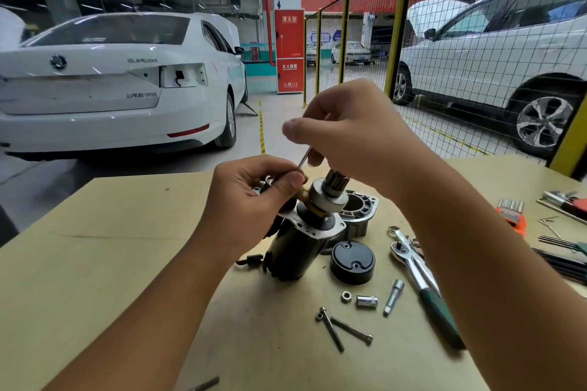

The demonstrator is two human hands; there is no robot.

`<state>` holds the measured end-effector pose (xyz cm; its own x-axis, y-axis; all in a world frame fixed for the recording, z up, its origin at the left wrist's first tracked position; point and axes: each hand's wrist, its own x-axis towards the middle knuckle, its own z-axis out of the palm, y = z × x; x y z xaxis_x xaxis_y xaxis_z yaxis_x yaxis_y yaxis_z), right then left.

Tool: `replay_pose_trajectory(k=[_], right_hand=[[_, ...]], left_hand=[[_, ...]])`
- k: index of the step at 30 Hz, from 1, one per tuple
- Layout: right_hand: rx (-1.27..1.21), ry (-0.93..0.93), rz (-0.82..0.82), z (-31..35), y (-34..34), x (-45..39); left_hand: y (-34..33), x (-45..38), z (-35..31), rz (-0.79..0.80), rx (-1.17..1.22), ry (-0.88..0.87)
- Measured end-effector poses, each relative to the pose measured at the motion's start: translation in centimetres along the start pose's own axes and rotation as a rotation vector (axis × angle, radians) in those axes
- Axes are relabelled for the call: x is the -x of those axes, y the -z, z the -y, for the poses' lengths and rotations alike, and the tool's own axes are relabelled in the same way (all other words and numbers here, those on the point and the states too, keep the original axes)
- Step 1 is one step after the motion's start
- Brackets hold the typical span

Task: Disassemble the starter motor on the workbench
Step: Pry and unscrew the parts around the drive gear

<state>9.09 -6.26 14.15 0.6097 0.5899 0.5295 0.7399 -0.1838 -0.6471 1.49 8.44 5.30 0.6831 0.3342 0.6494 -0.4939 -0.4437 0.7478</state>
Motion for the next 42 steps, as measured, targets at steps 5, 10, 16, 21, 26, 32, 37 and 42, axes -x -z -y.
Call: replay_pose_trajectory(k=[5,10,16,21,26,32,37,42], right_hand=[[-0.089,0.022,0.133,0.0,1.4,0.0],[-0.216,0.051,0.248,-1.2,2.3,-0.2],[-0.262,0.065,0.259,-2.3,2.4,-0.6],[-0.243,0.083,0.222,-2.2,2.5,-0.4],[0.016,0.058,0.103,-0.9,2.3,-0.1],[0.493,0.011,-0.210,0.4,-0.2,0.5],[0.454,0.067,-0.268,0.7,-1.2,0.4],[0.339,0.253,-0.203,0.7,-1.4,0.5]], left_hand=[[0.0,-0.1,0.3,-0.045,0.015,0.055],[0.1,0.0,0.1,-0.065,0.052,0.078],[0.0,0.0,0.3,-0.060,-0.007,0.080],[0.4,0.0,0.4,0.050,-0.068,0.021],[0.1,0.1,0.6,0.004,-0.059,0.029],[0.0,0.1,0.9,-0.069,-0.062,0.040],[0.1,0.2,0.6,-0.052,-0.079,0.020],[0.1,0.1,0.5,-0.062,-0.057,0.046]])
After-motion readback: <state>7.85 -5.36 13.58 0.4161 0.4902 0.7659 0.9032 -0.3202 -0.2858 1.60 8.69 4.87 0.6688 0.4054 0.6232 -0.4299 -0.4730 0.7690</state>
